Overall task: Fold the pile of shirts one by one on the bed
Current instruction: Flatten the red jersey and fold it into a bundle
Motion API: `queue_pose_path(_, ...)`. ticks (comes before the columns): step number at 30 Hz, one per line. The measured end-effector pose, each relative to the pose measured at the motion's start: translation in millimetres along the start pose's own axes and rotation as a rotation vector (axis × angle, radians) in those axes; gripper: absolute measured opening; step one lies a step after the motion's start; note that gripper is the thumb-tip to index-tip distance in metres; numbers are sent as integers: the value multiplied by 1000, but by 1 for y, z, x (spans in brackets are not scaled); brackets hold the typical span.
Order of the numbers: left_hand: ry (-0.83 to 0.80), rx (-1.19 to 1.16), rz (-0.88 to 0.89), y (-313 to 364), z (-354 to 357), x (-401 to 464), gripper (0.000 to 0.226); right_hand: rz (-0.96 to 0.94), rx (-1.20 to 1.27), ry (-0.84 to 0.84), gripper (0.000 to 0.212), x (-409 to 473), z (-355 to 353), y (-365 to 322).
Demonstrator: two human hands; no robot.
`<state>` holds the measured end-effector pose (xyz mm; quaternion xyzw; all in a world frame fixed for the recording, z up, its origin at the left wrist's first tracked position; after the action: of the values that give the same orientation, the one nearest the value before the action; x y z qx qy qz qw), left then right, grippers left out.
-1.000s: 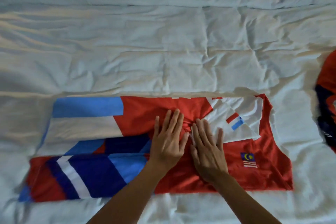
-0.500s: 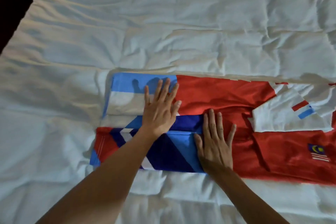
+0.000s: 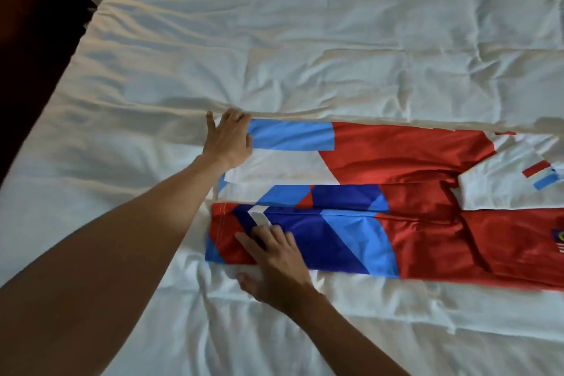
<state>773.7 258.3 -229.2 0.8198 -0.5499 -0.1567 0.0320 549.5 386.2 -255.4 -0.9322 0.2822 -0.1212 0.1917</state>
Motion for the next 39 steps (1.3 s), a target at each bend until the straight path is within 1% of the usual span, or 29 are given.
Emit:
queue_pose_path(2,-17,-65,-73,0,-5,7,35,26,44,-10,49,15,6,-9)
queue_pose_path(4,21,-178,-116,3,-13,9,12,30,94,0,30,25,7,-15)
queue_pose_path(6,45,-243,-145,8,-22,7,25,96,196,-4,31,29,2,-20)
queue_pose_path(8,77,-323,-203,19,-34,3,33,247,367,27,31,26,-7,-19)
queue_pose_path(9,98,-374,-227,26,-40,4,30,327,463,76,27,21,-13,-15)
queue_pose_path(11,146,-463,-231,49,-50,5,20,482,602,263,17,9,-33,-5)
queue_pose_path(14,145,-591,-188,100,-53,13,34,743,739,489,9,-20,-63,21)
queue_pose_path(16,80,-628,-160,140,-44,20,38,921,770,586,12,-44,-74,44)
queue_pose_path(17,33,-638,-158,158,-37,23,41,1002,801,611,9,-57,-78,55)
queue_pose_path(18,-20,-652,-173,173,-29,24,45,1092,831,616,14,-66,-80,64)
queue_pose_path(19,-66,-666,-183,184,-21,26,49,1185,858,599,24,-74,-80,73)
queue_pose_path(20,-92,-656,-186,192,-14,26,51,1265,871,557,30,-80,-79,81)
queue_pose_path(21,-98,-613,-158,195,-8,26,49,1298,874,502,32,-84,-77,88)
queue_pose_path(23,-79,-461,-22,194,2,29,42,1292,860,383,33,-86,-76,99)
queue_pose_path(25,-96,-297,119,188,7,33,33,1291,795,296,38,-83,-78,108)
queue_pose_path(26,-113,-239,173,186,9,35,32,1290,753,265,38,-80,-82,110)
queue_pose_path(28,-122,-199,246,185,11,39,30,1268,682,236,42,-74,-87,115)
queue_pose_path(30,-90,-228,278,185,12,41,22,1218,622,179,47,-66,-88,115)
queue_pose_path(32,-16,-279,292,184,15,43,12,1194,586,115,41,-61,-88,114)
queue_pose_path(33,19,-313,291,184,16,44,9,1185,588,117,35,-61,-88,114)
queue_pose_path(35,52,-410,288,183,19,44,7,1202,564,172,24,-66,-90,118)
queue_pose_path(37,32,-527,277,185,23,43,10,1245,521,234,11,-76,-94,122)
queue_pose_path(38,14,-558,277,186,25,43,13,1259,513,250,8,-82,-96,123)
queue_pose_path(39,-8,-563,283,189,28,44,16,1263,505,252,10,-86,-98,123)
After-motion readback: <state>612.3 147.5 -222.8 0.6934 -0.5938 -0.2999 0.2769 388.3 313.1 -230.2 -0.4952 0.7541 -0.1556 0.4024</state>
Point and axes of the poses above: each hand's wrist, its own x-axis towards the middle knuckle, its own z-axis out of the palm, y = z × x, the point moved 1 cm from there along x, towards the middle knuckle, and after that the axes turned 9 degrees about -x, right-handed, at the moved point
